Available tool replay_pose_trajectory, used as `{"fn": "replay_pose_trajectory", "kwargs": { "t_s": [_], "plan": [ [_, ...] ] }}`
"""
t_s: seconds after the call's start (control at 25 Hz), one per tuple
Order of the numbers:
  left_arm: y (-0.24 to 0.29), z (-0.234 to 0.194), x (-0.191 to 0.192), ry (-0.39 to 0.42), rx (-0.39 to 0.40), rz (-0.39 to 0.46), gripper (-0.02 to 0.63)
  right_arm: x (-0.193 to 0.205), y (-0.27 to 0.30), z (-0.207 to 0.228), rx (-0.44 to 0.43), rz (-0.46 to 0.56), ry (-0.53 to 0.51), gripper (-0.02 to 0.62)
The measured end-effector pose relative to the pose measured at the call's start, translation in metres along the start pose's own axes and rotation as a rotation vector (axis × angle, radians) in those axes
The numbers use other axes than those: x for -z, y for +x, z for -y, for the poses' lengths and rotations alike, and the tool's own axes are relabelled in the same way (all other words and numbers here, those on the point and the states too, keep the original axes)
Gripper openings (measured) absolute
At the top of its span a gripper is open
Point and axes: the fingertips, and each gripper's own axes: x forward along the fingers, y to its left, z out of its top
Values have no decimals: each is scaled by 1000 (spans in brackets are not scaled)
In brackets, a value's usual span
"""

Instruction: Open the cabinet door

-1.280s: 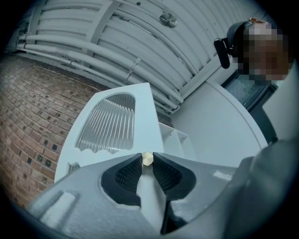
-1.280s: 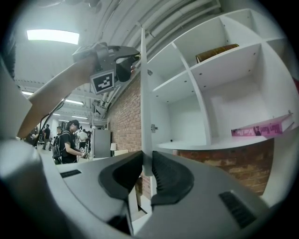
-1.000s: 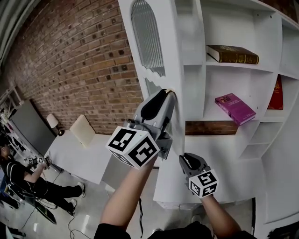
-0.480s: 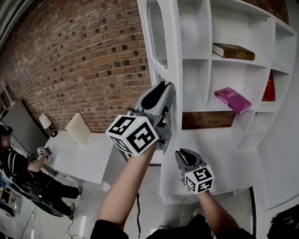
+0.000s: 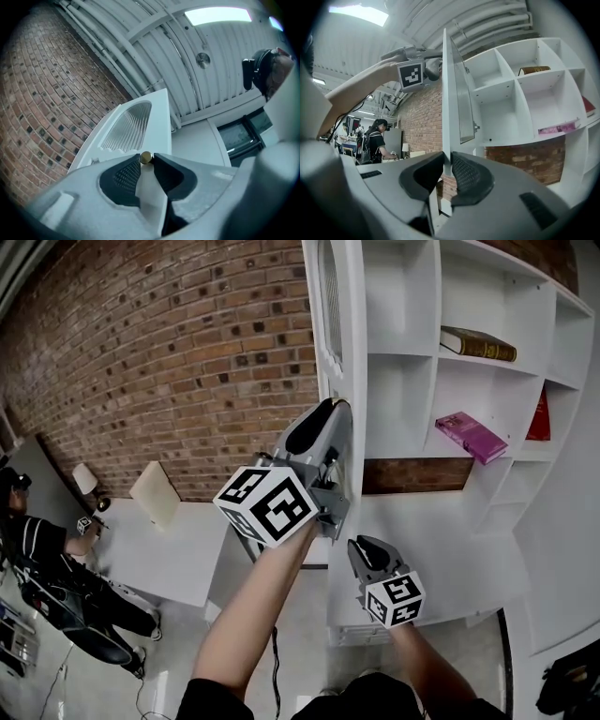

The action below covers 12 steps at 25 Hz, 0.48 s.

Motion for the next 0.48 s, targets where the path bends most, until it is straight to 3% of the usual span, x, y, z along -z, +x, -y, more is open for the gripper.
{"fn": "replay_pose_trajectory", "kwargs": {
  "t_s": [0.48],
  "plan": [
    [-26, -24, -19, -48, -12, 23, 87, 0, 22, -34, -45, 23, -2, 58]
  ]
}}
